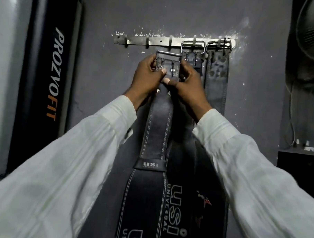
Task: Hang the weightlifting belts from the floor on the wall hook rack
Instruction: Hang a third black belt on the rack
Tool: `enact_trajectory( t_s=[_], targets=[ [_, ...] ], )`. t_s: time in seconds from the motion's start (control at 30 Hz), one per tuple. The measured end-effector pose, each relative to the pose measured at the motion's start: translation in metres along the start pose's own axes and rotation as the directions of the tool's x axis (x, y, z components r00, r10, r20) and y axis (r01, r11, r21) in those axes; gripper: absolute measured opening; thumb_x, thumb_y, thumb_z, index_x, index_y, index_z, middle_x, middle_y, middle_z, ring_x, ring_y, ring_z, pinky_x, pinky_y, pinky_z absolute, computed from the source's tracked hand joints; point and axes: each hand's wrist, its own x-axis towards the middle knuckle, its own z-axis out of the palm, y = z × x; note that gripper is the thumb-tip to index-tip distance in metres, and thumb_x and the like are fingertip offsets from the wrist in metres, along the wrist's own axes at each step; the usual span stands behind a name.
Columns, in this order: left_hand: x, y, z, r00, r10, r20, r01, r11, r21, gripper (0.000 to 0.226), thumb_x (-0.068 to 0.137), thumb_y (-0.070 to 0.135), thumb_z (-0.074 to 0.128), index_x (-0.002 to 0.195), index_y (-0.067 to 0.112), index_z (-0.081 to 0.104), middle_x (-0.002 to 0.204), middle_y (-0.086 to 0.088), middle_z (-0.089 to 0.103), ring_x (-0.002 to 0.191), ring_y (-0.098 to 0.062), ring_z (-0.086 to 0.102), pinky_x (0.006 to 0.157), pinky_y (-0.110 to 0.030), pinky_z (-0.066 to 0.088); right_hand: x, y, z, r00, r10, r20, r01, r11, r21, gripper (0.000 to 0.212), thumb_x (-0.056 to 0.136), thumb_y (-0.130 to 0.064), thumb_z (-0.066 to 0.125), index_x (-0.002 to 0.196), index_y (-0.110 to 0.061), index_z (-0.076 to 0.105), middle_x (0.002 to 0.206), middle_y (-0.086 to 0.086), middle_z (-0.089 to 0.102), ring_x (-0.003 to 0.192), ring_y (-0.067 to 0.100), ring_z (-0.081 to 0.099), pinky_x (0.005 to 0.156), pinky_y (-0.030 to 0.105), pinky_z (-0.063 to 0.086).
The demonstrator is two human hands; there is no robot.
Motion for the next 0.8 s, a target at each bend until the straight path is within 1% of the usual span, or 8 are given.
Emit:
enact_trajectory(
  t_s=[0.13, 0.23, 0.33, 0.43, 0.53, 0.6, 0.67, 0.8],
  targets=[
    [0.059, -0.016, 0.003, 0.995, 0.094, -0.026, -0.089, 0.983, 0.163, 0.041, 0.076, 0.014, 0.059, 0.116, 0.005, 0.067, 0.108, -0.012, 0.074, 0.1, -0.024, 0.071, 0.095, -0.048, 0.056, 0.063, 0.015, 0.001, 0.997, -0.07, 0.031, 0.07, 0.998, -0.002, 0.095, 0.052, -0.024, 0.086, 0.136, 0.002, 0.05, 0.134, 0.013, 0.062, 0.123, 0.024, 0.061, 0.109, 0.045, 0.047],
    [0.093, -0.02, 0.003, 0.991, 0.135, -0.004, -0.129, 0.951, 0.28, 0.028, 0.077, 0.016, 0.054, 0.1, 0.015, 0.068, 0.093, 0.002, 0.072, 0.088, -0.016, 0.069, 0.087, -0.036, 0.058, 0.09, 0.004, 0.0, 0.996, -0.085, 0.041, 0.087, 0.995, -0.054, 0.076, 0.053, -0.016, 0.084, 0.123, 0.004, 0.061, 0.119, 0.014, 0.069, 0.11, 0.023, 0.067, 0.101, 0.039, 0.053],
    [0.112, -0.016, 0.005, 0.991, 0.132, 0.023, -0.133, 0.937, 0.324, 0.02, 0.079, 0.01, 0.051, 0.09, 0.014, 0.068, 0.07, 0.011, 0.058, 0.066, -0.005, 0.056, 0.064, -0.024, 0.048, 0.113, 0.001, 0.002, 0.996, -0.084, 0.04, 0.089, 0.986, -0.141, 0.063, 0.052, -0.017, 0.084, 0.111, -0.001, 0.067, 0.109, 0.011, 0.074, 0.104, 0.024, 0.071, 0.093, 0.039, 0.058],
    [0.126, -0.021, 0.005, 0.996, 0.06, 0.064, -0.079, 0.929, 0.362, 0.016, 0.076, 0.01, 0.051, 0.061, 0.017, 0.054, 0.057, 0.011, 0.05, 0.053, -0.003, 0.046, 0.054, -0.021, 0.036, 0.13, -0.001, 0.005, 0.999, -0.01, 0.038, 0.022, 0.939, -0.343, 0.028, 0.061, -0.018, 0.085, 0.082, -0.017, 0.067, 0.092, 0.005, 0.075, 0.091, 0.021, 0.072, 0.077, 0.037, 0.059],
    [0.128, -0.03, 0.001, 0.995, 0.031, 0.096, -0.061, 0.941, 0.334, 0.016, 0.072, 0.011, 0.05, 0.06, 0.02, 0.053, 0.048, 0.014, 0.054, 0.049, -0.001, 0.048, 0.053, -0.021, 0.037, 0.128, -0.012, 0.008, 0.999, 0.013, 0.05, 0.019, 0.814, -0.58, 0.028, 0.072, -0.027, 0.079, 0.074, -0.021, 0.052, 0.095, 0.011, 0.067, 0.086, 0.02, 0.061, 0.07, 0.031, 0.047],
    [0.126, -0.044, -0.002, 0.993, 0.028, 0.116, -0.064, 0.946, 0.319, 0.012, 0.071, 0.016, 0.051, 0.073, 0.016, 0.063, 0.064, 0.008, 0.065, 0.061, -0.01, 0.057, 0.063, -0.027, 0.046, 0.117, -0.014, 0.012, 0.996, 0.039, 0.075, 0.025, 0.713, -0.701, 0.022, 0.081, -0.03, 0.071, 0.095, -0.017, 0.059, 0.117, 0.019, 0.062, 0.097, 0.022, 0.059, 0.077, 0.029, 0.045],
    [0.12, -0.059, -0.005, 0.987, 0.058, 0.148, -0.099, 0.952, 0.291, 0.033, 0.073, 0.022, 0.054, 0.099, 0.007, 0.068, 0.093, -0.008, 0.072, 0.083, -0.021, 0.065, 0.086, -0.037, 0.054, 0.103, -0.009, 0.019, 0.996, 0.055, 0.073, 0.018, 0.665, -0.746, 0.044, 0.088, -0.03, 0.064, 0.125, -0.008, 0.055, 0.139, 0.022, 0.044, 0.118, 0.032, 0.056, 0.096, 0.032, 0.045],
    [0.09, -0.067, -0.006, 0.98, 0.037, 0.198, -0.081, 0.973, 0.215, 0.055, 0.077, 0.011, 0.055, 0.132, 0.003, 0.055, 0.129, -0.018, 0.064, 0.11, -0.018, 0.061, 0.108, -0.045, 0.046, 0.069, 0.009, 0.035, 0.993, -0.094, 0.064, 0.109, 0.633, -0.767, 0.067, 0.087, -0.02, 0.063, 0.144, 0.001, 0.034, 0.146, 0.024, 0.03, 0.123, 0.044, 0.051, 0.103, 0.041, 0.044]
  ],
)
